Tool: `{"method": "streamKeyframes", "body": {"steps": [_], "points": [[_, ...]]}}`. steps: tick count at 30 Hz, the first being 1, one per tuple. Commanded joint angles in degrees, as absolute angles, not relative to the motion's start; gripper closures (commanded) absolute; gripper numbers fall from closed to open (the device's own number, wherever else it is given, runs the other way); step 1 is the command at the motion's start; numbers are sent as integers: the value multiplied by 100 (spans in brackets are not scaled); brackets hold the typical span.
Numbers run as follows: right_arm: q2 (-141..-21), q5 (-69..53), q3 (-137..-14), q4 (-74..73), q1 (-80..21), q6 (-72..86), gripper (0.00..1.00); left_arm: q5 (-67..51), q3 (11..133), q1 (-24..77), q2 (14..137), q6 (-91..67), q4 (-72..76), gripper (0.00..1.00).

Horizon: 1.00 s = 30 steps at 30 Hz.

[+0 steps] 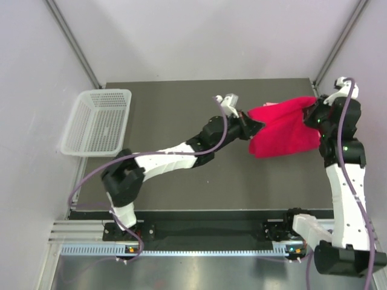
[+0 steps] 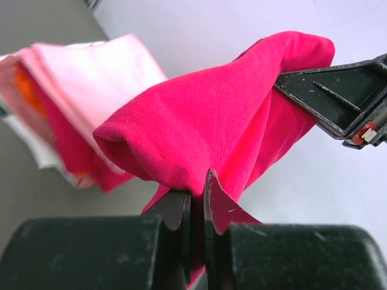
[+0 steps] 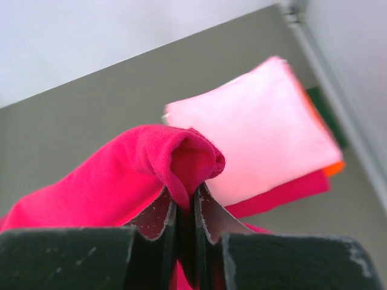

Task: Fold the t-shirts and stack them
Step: Neatly place the folded tshirt to the corner

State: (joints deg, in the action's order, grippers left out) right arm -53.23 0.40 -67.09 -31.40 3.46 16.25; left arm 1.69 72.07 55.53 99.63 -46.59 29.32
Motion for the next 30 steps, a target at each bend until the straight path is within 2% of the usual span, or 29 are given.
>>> {"method": "streamKeyframes", "body": {"steps": [1,7,15,18,20,21,22,23,24,25,27,30], "points": [[-5816,774,-7224,-3041,904,1406,100,378,8143,5686,10861,-4579,3708,100],[-6791,580,-7936,-3014,1502,1485,100,439,9858,5792,12251,-4579,3543,100],[-8163,-130,-8657,-2602,1793,1837,100,422,10994,5380,13559,-4912,3612,100],[-8726,-551,-8684,-2173,1828,2003,100,351,11819,5160,14331,-4905,3534,100],[-9165,-668,-8596,-1603,1889,2222,100,439,12828,5028,14825,-4843,3192,97],[-9358,-816,-8631,-1443,1968,2311,89,500,13241,4975,15384,-4921,3077,88],[-9813,-878,-8727,-1337,2012,2399,68,562,13985,4922,15659,-5026,2876,67],[-10052,-879,-9084,-1345,2021,2452,48,562,14262,4835,15888,-5114,2857,27],[-10290,-783,-9314,-1554,2030,2426,30,502,14439,4808,16065,-5054,2865,8],[-10631,-713,-9551,-1704,2030,2391,25,536,14353,4782,16005,-4914,2796,1],[-10714,-520,-9844,-1854,2030,2303,23,824,13942,4799,15436,-4389,2734,1],[-10250,-387,-9458,-1644,2004,2303,21,949,12878,4781,14471,-3826,2690,1]]}}
